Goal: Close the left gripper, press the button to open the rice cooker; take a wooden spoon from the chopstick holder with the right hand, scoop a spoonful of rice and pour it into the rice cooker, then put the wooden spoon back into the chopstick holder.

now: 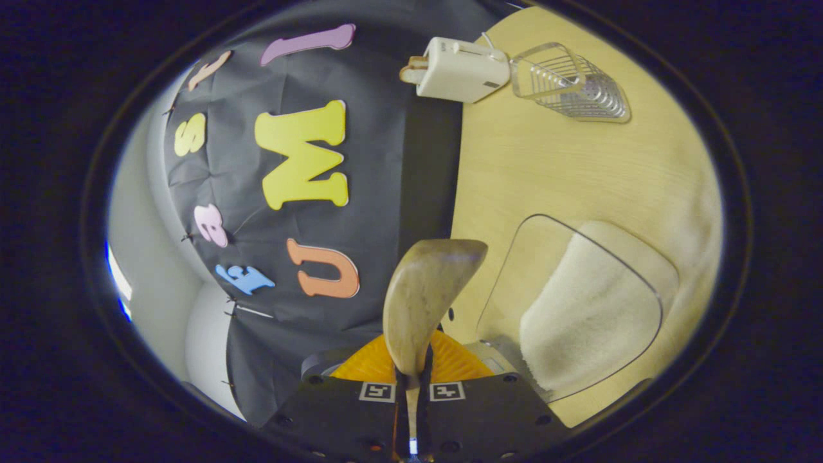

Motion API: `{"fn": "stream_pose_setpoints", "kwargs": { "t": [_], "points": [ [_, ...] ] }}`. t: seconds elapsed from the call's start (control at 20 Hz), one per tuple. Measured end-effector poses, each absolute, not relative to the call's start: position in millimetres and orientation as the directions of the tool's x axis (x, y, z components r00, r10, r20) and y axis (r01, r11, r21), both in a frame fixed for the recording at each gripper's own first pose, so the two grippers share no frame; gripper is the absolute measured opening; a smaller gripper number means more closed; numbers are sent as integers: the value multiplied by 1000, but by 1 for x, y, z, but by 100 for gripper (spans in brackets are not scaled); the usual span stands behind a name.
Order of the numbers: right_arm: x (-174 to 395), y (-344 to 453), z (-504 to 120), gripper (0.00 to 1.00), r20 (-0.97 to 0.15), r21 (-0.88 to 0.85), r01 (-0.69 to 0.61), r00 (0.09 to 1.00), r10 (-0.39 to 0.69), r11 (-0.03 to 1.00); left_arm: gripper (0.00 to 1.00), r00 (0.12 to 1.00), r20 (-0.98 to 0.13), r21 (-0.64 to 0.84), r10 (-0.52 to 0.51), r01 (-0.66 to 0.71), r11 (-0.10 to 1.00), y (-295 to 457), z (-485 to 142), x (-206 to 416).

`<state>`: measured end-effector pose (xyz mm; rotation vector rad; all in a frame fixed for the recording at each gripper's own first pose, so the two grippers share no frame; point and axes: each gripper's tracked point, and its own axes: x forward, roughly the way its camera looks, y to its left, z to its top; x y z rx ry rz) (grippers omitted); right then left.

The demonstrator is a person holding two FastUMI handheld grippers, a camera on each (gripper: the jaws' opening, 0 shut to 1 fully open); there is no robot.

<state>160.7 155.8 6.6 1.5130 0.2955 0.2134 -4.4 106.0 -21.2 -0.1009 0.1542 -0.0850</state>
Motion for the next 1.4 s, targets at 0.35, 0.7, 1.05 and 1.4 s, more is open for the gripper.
{"fn": "stream_pose_setpoints", "kwargs": {
  "t": [0.35,0.7,1.05,1.4],
  "points": [
    [173,214,64,5,-19,972,-64,937,348,225,97,985,-152,-120,-84,66,991,123,-25,-5],
    [191,280,81,3,-80,894,-102,922,379,436,97,984,-166,-116,-63,44,992,134,-30,-3],
    [212,331,88,6,-172,695,-130,925,339,707,97,982,-186,-100,-28,9,995,150,-40,-1],
    [223,363,79,6,-310,413,-173,897,317,894,97,978,-208,-86,21,-39,995,169,-49,1]
  ]
}}
